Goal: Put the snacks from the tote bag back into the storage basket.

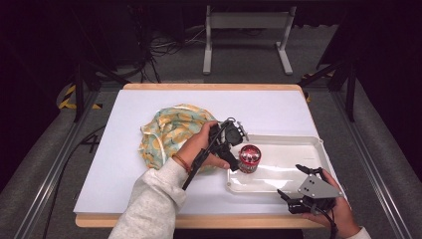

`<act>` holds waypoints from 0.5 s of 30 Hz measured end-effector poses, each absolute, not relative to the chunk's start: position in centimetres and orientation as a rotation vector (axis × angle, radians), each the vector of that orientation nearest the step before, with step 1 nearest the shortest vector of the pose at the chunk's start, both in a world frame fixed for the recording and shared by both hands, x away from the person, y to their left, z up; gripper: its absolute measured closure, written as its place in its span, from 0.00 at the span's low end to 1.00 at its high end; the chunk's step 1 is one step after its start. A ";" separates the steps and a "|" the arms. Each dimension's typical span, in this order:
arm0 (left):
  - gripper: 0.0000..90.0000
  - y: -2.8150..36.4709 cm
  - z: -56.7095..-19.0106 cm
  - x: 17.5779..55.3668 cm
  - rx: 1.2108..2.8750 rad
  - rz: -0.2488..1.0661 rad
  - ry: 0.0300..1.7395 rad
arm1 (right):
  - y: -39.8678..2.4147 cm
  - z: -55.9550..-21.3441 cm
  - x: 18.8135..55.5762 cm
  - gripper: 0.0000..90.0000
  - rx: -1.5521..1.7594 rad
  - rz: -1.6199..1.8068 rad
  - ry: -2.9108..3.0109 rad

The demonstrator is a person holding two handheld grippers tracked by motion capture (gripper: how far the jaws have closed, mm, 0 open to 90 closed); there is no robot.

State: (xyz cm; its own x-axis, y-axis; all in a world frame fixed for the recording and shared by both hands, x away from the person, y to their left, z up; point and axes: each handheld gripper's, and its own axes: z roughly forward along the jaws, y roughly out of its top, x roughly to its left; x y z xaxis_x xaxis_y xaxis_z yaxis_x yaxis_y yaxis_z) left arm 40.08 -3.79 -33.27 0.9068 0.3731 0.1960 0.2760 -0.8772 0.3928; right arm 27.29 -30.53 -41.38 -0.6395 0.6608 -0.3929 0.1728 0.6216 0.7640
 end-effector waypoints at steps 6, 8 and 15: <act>0.07 -2.0 -33.4 39.7 2.711 0.398 0.492 | -30.5 -41.4 27.3 0.09 0.653 0.927 2.161; 0.07 -1.3 -33.6 39.6 2.716 0.425 0.502 | -30.5 -41.4 27.3 0.09 0.649 0.924 2.164; 0.07 1.0 -34.0 39.3 2.703 0.438 0.547 | -30.5 -41.5 27.4 0.09 0.649 0.923 2.168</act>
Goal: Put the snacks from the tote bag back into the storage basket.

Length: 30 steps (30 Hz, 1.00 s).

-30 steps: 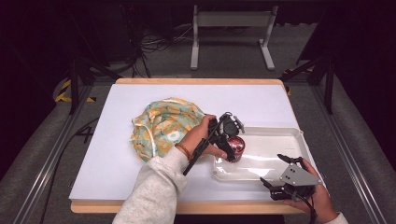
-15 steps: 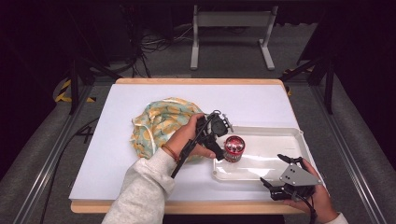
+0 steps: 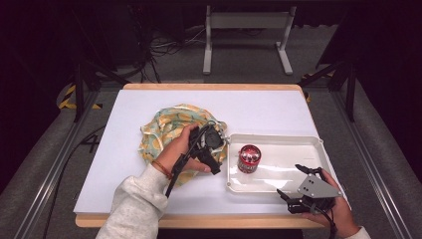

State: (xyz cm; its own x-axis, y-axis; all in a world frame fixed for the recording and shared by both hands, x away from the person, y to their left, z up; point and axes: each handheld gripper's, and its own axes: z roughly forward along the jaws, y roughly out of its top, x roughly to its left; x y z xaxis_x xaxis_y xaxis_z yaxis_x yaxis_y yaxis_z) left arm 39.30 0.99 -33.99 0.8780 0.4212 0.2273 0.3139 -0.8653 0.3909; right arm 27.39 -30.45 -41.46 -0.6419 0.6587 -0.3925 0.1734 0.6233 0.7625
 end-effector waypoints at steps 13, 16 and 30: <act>0.07 4.3 -34.8 38.7 2.683 0.451 0.556 | -30.4 -41.5 27.5 0.09 0.653 0.920 2.169; 0.06 4.9 -35.0 38.4 2.675 0.464 0.555 | -30.4 -41.5 27.5 0.09 0.651 0.918 2.169; 0.06 7.6 -36.3 37.7 2.644 0.531 0.612 | -30.3 -41.5 27.5 0.09 0.651 0.920 2.168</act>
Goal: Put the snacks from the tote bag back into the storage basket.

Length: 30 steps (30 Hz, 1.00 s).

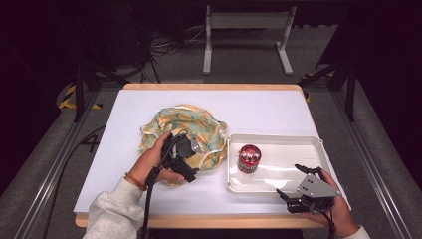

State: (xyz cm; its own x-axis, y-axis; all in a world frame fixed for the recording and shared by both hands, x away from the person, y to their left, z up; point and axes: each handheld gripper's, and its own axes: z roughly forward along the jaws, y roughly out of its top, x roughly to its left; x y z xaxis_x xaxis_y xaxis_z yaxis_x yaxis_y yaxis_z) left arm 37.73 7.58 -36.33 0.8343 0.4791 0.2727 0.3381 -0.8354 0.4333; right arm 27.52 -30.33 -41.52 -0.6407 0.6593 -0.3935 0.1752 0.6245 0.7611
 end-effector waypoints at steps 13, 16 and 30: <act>0.07 10.7 -37.3 36.7 2.561 0.587 0.653 | -30.2 -41.5 27.6 0.09 0.649 0.923 2.170; 0.06 11.3 -37.8 36.4 2.587 0.596 0.669 | -30.2 -41.5 27.7 0.09 0.656 0.922 2.168; 0.05 14.0 -39.0 35.6 2.557 0.580 0.706 | -30.1 -41.5 27.8 0.09 0.658 0.916 2.168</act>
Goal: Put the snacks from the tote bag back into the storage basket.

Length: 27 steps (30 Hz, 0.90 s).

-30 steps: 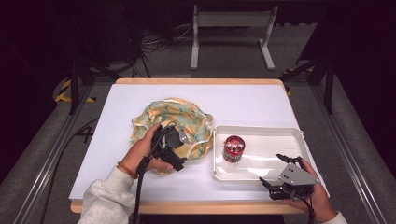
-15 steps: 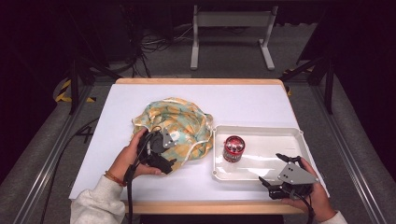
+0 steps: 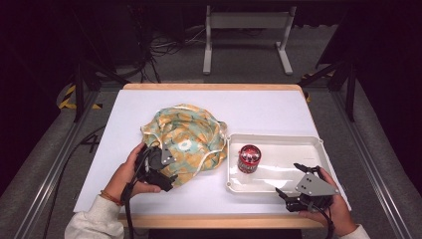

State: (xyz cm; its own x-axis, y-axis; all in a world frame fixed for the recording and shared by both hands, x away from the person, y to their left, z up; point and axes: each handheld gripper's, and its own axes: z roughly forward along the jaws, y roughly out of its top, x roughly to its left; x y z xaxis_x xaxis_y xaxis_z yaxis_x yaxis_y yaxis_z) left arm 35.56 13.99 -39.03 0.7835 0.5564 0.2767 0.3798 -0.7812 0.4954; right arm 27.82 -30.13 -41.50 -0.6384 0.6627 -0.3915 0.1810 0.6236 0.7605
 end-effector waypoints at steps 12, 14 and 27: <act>0.05 16.3 -40.4 34.9 2.507 0.595 0.727 | -30.2 -41.4 27.8 0.09 0.663 0.934 2.157; 0.05 16.7 -40.7 34.8 2.493 0.616 0.745 | -30.3 -41.4 27.8 0.09 0.664 0.939 2.157; 0.06 20.2 -42.5 33.5 2.315 0.629 0.822 | -30.4 -41.2 27.8 0.09 0.666 0.946 2.142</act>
State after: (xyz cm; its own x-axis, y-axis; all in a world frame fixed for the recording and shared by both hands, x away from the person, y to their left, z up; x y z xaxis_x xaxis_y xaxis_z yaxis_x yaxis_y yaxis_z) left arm 33.53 20.16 -42.46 0.6964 0.6806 0.2277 0.3980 -0.6303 0.6666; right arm 27.79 -30.42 -41.22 -0.6285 0.6763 -0.3842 0.1717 0.6024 0.7795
